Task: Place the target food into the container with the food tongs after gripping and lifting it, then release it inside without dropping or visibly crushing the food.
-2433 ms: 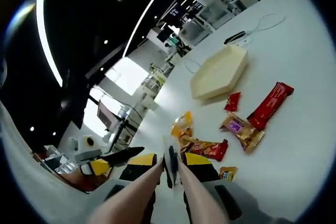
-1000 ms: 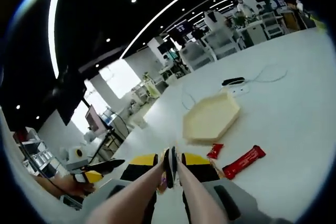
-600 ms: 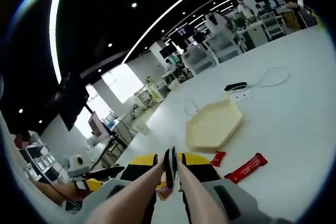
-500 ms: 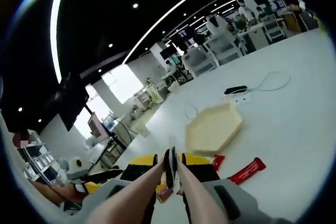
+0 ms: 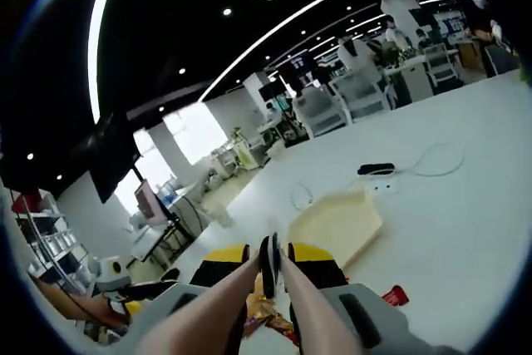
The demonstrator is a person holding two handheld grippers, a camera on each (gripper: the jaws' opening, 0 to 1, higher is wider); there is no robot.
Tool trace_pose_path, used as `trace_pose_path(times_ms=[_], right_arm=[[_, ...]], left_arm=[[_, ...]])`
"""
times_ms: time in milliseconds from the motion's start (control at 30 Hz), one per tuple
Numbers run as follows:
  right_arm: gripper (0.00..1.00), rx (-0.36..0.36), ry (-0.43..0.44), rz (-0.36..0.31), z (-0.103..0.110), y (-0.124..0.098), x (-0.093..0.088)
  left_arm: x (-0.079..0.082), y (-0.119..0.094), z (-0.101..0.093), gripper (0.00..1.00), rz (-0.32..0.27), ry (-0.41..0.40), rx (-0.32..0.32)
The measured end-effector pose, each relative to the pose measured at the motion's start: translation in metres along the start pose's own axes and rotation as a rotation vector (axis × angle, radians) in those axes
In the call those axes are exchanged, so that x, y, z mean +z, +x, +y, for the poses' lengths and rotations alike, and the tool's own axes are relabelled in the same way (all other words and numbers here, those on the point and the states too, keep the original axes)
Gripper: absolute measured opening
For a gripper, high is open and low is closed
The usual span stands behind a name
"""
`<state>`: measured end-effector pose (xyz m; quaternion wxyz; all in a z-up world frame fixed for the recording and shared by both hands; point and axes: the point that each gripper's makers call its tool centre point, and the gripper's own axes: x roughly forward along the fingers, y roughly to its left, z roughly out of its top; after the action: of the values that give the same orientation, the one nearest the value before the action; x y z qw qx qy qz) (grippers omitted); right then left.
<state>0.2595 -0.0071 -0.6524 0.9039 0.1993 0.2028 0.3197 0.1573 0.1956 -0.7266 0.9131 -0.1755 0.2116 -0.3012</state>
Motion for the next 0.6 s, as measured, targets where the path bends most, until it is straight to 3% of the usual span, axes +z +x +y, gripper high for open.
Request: trace_pose_path(times_ms=[200, 600], right_arm=[[0.17, 0.007, -0.024, -0.005, -0.006, 0.008, 0.018], [0.17, 0.036, -0.111, -0.002, -0.005, 0.027, 0.047]], left_arm=[[0.014, -0.005, -0.001, 0.89, -0.052, 0.007, 0.002], [0.017, -0.014, -0.007, 0.89, -0.064, 0.03, 0.004]])
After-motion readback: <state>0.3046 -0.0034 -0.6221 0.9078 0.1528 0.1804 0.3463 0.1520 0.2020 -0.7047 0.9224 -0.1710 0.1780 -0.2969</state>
